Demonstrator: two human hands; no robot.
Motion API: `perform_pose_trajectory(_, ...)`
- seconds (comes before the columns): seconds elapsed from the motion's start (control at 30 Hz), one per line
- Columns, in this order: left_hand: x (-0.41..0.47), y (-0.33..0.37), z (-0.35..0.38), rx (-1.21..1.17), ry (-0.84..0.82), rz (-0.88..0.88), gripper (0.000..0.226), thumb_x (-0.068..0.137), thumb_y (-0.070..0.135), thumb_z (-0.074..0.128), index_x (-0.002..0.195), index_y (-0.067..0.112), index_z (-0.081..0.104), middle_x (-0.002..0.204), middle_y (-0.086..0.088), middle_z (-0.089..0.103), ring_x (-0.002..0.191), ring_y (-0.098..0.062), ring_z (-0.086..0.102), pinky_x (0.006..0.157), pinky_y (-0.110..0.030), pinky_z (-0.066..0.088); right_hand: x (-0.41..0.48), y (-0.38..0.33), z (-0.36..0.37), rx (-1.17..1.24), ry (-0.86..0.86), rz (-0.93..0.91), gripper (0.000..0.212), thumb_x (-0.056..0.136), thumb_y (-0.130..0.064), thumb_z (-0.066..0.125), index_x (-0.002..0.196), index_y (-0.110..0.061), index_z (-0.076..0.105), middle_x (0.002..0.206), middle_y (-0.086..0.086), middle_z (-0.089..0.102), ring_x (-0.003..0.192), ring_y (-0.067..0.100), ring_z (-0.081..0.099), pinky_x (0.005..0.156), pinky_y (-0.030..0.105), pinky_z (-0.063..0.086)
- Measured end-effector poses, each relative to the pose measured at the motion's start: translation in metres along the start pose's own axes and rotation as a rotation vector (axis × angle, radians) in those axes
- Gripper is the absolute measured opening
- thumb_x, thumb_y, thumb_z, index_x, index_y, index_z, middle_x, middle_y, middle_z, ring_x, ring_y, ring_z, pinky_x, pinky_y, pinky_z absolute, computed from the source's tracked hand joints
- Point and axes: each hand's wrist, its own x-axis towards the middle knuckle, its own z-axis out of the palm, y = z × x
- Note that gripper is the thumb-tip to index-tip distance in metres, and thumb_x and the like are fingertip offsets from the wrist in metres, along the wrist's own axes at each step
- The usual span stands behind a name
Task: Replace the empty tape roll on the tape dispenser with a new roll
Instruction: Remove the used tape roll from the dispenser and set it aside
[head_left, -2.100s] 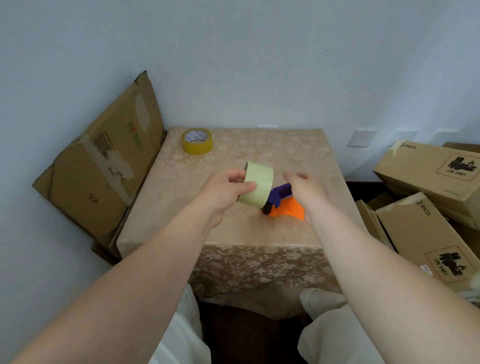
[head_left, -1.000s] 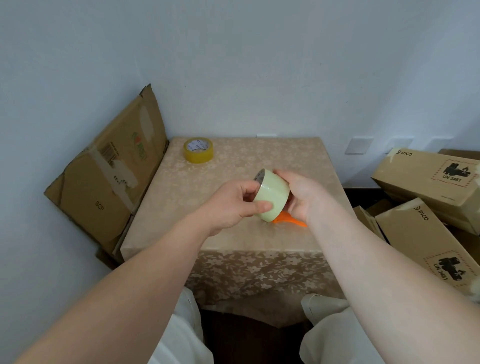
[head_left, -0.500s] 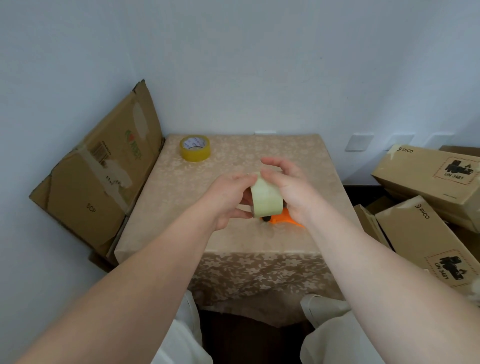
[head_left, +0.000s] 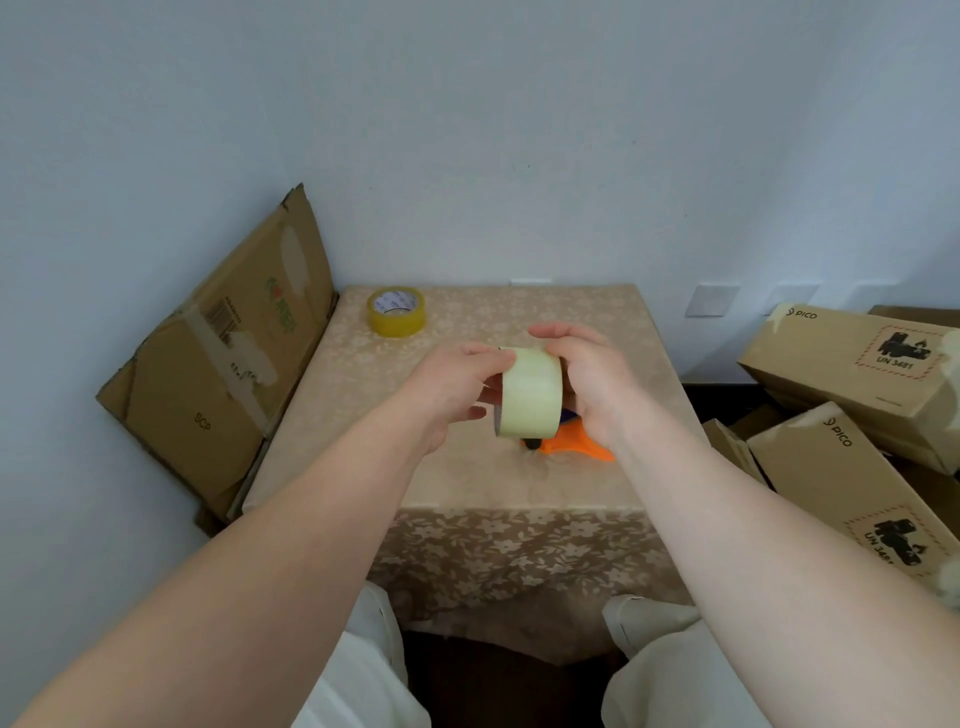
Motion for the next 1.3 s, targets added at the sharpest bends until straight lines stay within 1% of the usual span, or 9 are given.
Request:
perform_pose_trajectory(0.1,0.002,0.006,0.001,-0.033,-0.036,0.03,0.015,0.09,0.021,0.056,0.098,0.01,0.063,0.086,-0.007,0.063,0.081,-0.021,0.059,0.089,-0.041,0.05,0.0,-0.005,-0.001,0.028,0.02,-0.018,0.022,0.09,-0.008,0.048,0.089,-0.021,0.066,0.087,0.006,0.065,0.073,0.021,0.06,0.064,0.033,0.051)
perform_pose_trajectory(0.3,0.026,0.007,0.003,-0.085,0.004,0.004,0.017,0.094,0.015,0.051,0.078,0.015,0.058,0.079,-0.002,0.061,0.072,-0.016,0.058,0.069,-0.03,0.051,0.024,0.0,-0.007,-0.049,0.037,0.032,0.02,0.092,-0.031,0.055,0.108,-0.019,0.055,0.09,0.001,0.065,0.076,0.017,0.064,0.076,0.033,0.052)
perform_pose_trajectory(0.47,0.065,-0.004,0.012,-0.073,0.047,-0.05,0.019,0.094,0.008,0.047,0.077,0.016,0.051,0.082,-0.003,0.059,0.074,-0.017,0.057,0.068,-0.032,0.051,0.055,0.009,-0.017,-0.16,0.003,0.099,0.005,0.089,-0.021,0.06,0.084,-0.021,0.058,0.077,-0.003,0.063,0.069,0.013,0.06,0.079,0.032,0.046)
perform_pose_trajectory(0.6,0.103,-0.01,0.018,0.098,0.099,-0.07,0.01,0.089,0.009,0.052,0.092,0.016,0.058,0.093,-0.002,0.061,0.08,-0.015,0.056,0.063,-0.025,0.042,0.09,0.017,-0.022,-0.327,0.053,0.019,0.008,0.089,-0.021,0.058,0.082,-0.018,0.06,0.075,-0.006,0.055,0.063,0.011,0.045,0.058,0.024,0.034)
perform_pose_trajectory(0.77,0.153,-0.013,0.021,0.361,0.175,-0.022,0.026,0.084,0.016,0.056,0.11,0.016,0.061,0.106,-0.004,0.061,0.101,-0.025,0.059,0.074,-0.027,0.044,0.141,0.017,-0.03,-0.681,0.174,-0.156,0.018,0.083,-0.02,0.055,0.066,-0.025,0.053,0.08,0.002,0.062,0.082,0.029,0.065,0.07,0.042,0.053)
perform_pose_trajectory(0.87,0.176,-0.009,0.022,0.542,0.195,0.043,0.025,0.084,0.016,0.054,0.107,0.017,0.064,0.113,-0.006,0.064,0.103,-0.027,0.061,0.081,-0.032,0.048,0.164,0.012,-0.045,-0.898,0.238,-0.205,0.011,0.082,-0.018,0.054,0.081,-0.02,0.065,0.093,0.005,0.068,0.092,0.026,0.064,0.067,0.03,0.046)
perform_pose_trajectory(0.97,0.197,-0.003,0.024,0.618,0.148,0.09,0.023,0.085,0.016,0.053,0.104,0.016,0.067,0.109,-0.006,0.066,0.102,-0.026,0.061,0.082,-0.03,0.046,0.187,0.01,-0.064,-0.971,0.29,-0.231,0.018,0.084,-0.016,0.052,0.092,-0.013,0.068,0.102,0.008,0.069,0.095,0.028,0.062,0.066,0.027,0.04)
perform_pose_trajectory(1.13,0.24,-0.004,0.031,0.586,0.098,0.081,0.019,0.084,0.014,0.056,0.097,0.018,0.069,0.088,-0.002,0.06,0.086,-0.021,0.057,0.07,-0.024,0.04,0.236,0.017,-0.087,-1.057,0.387,-0.201,0.016,0.086,-0.012,0.046,0.085,-0.014,0.062,0.101,0.014,0.068,0.08,0.025,0.05,0.065,0.027,0.033)
perform_pose_trajectory(1.3,0.279,-0.013,0.042,0.579,0.07,0.072,0.019,0.083,0.013,0.057,0.097,0.016,0.069,0.085,-0.003,0.059,0.082,-0.018,0.054,0.069,-0.024,0.04,0.284,0.027,-0.101,-1.114,0.44,-0.18,0.024,0.089,-0.01,0.043,0.095,-0.007,0.066,0.105,0.017,0.067,0.099,0.034,0.058,0.068,0.028,0.033)
